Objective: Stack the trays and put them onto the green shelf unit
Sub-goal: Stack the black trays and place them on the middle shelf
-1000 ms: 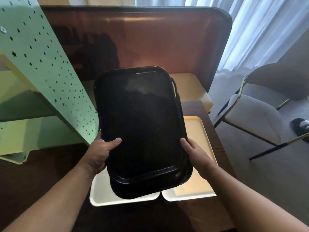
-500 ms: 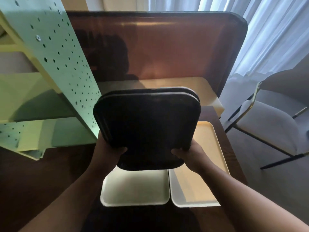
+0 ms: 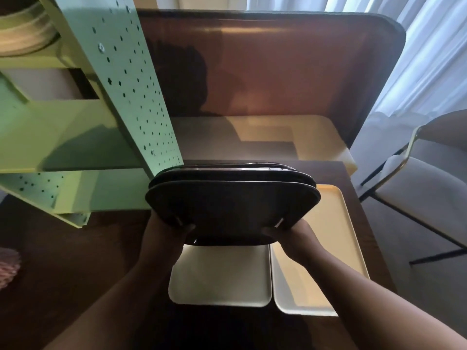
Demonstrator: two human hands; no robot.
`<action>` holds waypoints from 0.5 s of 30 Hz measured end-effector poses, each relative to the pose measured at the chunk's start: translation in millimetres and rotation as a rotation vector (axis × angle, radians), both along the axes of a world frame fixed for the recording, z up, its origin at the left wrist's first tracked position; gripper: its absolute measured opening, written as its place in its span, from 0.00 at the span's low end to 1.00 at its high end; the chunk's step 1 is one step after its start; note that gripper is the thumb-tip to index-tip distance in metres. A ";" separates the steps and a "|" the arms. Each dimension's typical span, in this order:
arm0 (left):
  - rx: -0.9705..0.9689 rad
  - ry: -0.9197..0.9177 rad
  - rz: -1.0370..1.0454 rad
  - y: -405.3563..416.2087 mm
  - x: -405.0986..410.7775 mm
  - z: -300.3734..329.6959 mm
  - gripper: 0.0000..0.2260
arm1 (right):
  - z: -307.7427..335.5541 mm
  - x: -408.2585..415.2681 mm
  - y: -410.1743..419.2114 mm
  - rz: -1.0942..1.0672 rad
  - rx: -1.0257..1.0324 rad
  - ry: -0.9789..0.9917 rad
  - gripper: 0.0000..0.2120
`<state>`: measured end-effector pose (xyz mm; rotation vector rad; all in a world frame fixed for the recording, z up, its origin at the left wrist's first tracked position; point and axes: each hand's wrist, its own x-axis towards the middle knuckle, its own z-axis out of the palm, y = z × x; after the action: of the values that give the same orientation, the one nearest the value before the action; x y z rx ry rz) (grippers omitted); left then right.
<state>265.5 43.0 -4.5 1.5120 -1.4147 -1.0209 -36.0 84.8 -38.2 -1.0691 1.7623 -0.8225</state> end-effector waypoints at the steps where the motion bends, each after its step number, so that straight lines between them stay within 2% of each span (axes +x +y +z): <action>1: -0.011 -0.029 0.000 1.1 2.4 -2.1 0.23 | -0.5 2.4 0.7 0.018 0.010 -0.002 0.24; 5: 0.072 -0.081 0.039 0.5 7.0 -4.1 0.27 | 1.6 9.7 -0.7 0.033 0.038 0.067 0.18; 7: 0.045 -0.083 0.011 -2.0 9.8 -3.9 0.28 | 5.2 11.8 0.0 0.030 0.039 0.110 0.14; 10: 0.030 -0.115 0.012 -4.9 14.1 -9.7 0.31 | 4.4 12.2 0.1 0.050 0.035 0.181 0.13; 15: 0.108 -0.130 0.012 10.7 4.3 1.8 0.27 | 1.9 13.3 1.4 0.018 0.057 0.170 0.15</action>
<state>269.8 53.6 -2.8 1.6904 -1.4581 -1.0216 -22.7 86.1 -36.4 -1.1429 1.9037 -0.6826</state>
